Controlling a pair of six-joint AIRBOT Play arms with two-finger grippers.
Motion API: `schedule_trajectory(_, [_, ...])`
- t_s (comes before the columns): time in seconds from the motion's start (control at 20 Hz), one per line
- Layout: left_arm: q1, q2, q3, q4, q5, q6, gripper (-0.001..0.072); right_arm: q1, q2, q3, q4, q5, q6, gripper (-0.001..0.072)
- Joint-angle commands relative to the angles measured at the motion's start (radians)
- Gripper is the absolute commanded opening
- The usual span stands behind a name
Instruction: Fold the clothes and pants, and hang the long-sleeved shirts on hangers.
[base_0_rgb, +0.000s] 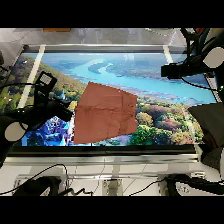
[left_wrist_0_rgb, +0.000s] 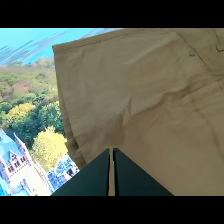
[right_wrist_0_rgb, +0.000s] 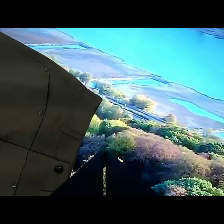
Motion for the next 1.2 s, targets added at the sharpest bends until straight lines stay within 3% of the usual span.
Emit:
schedule_trajectory(0.0, [0.000,-0.001,0.000,0.000,0.004,0.000,0.0039,0.001,0.001,0.000,0.006,-0.002,0.000,0.0022])
schedule_trajectory(0.2, [0.000,-0.001,0.000,0.000,0.015,0.000,0.0039,-0.003,-0.003,-0.011,-0.070,0.043,-0.117,0.0021])
schedule_trajectory(0.4, [0.000,-0.001,0.000,0.000,-0.005,0.000,0.0039,-0.089,-0.017,-0.116,-0.088,0.259,-0.241,0.0020])
schedule_trajectory(0.5, [0.000,-0.001,0.000,0.000,-0.011,0.000,0.0039,-0.167,-0.007,-0.249,0.054,0.289,-0.289,0.0020])
schedule_trajectory(0.6, [0.000,-0.001,0.000,0.000,-0.011,-0.033,0.0044,-0.232,-0.006,-0.419,0.298,0.323,-0.387,0.0020])
schedule_trajectory(0.65, [0.000,-0.001,0.000,0.000,-0.011,-0.064,0.0072,-0.245,-0.006,-0.507,0.388,0.322,-0.407,0.0020])
schedule_trajectory(0.7, [0.000,-0.001,0.000,0.000,-0.011,-0.086,0.0150,-0.246,-0.006,-0.591,0.454,0.298,-0.408,0.0021])
schedule_trajectory(0.75, [0.000,-0.001,0.000,0.000,-0.011,-0.095,0.0270,-0.239,-0.006,-0.671,0.507,0.249,-0.408,0.0039])
schedule_trajectory(0.8, [0.000,-0.002,0.000,0.000,-0.011,-0.094,0.0373,-0.229,-0.006,-0.748,0.554,0.181,-0.407,0.0122])
schedule_trajectory(0.9, [0.000,-0.002,0.000,0.000,-0.011,-0.094,0.0400,-0.193,-0.007,-0.892,0.636,0.029,-0.407,0.0387])
schedule_trajectory(1.05, [0.000,-0.002,0.000,-0.007,-0.011,-0.125,0.0400,-0.139,-0.024,-1.014,0.706,-0.157,-0.364,0.0407])
schedule_trajectory(1.15, [0.000,-0.002,0.000,-0.006,-0.011,-0.246,0.0400,-0.117,-0.045,-1.026,0.742,-0.214,-0.335,0.0407])
